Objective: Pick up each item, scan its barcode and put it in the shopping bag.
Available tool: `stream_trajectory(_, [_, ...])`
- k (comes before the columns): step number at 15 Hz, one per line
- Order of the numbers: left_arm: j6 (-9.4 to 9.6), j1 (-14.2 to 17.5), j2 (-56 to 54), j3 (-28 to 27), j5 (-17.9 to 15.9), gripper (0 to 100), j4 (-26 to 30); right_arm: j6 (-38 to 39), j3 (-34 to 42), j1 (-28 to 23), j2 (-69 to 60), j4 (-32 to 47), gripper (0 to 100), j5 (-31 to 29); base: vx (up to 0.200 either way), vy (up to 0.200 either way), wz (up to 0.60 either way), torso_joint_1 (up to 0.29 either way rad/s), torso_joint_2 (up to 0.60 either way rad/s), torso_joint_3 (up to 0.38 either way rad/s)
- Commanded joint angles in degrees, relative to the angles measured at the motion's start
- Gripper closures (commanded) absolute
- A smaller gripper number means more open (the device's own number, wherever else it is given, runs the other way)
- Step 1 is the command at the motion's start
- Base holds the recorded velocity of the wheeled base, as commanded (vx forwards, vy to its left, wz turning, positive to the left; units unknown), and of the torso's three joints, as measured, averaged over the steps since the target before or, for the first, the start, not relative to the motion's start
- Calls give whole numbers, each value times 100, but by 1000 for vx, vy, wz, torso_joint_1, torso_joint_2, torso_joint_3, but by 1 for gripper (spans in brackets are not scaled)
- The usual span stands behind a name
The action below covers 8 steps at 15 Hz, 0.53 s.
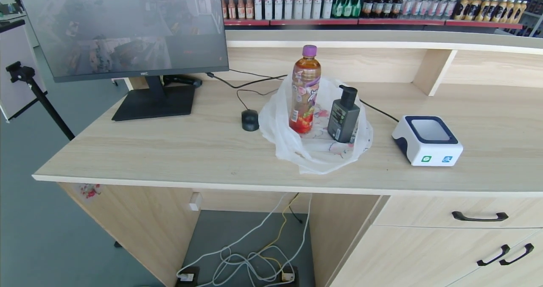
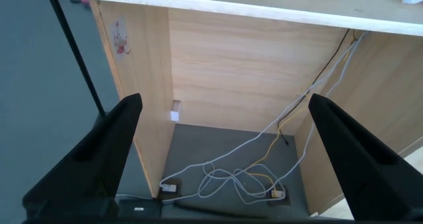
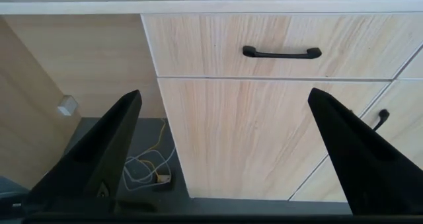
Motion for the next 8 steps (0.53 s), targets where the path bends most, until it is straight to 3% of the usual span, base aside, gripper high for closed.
stream_trajectory(1, [2,2,-2,0,-1,0,1,-3,1,1,18,-2,0,-2,0,-200,0,32,7,2])
stream_trajectory(5, [20,2,-2,0,-1,0,1,-3,1,1,18,-2,0,-2,0,-200,0,9,7,0])
stream_trajectory(8, [29,2,-2,0,-1,0,1,-3,1,1,18,-2,0,-2,0,0,0,0,0,0])
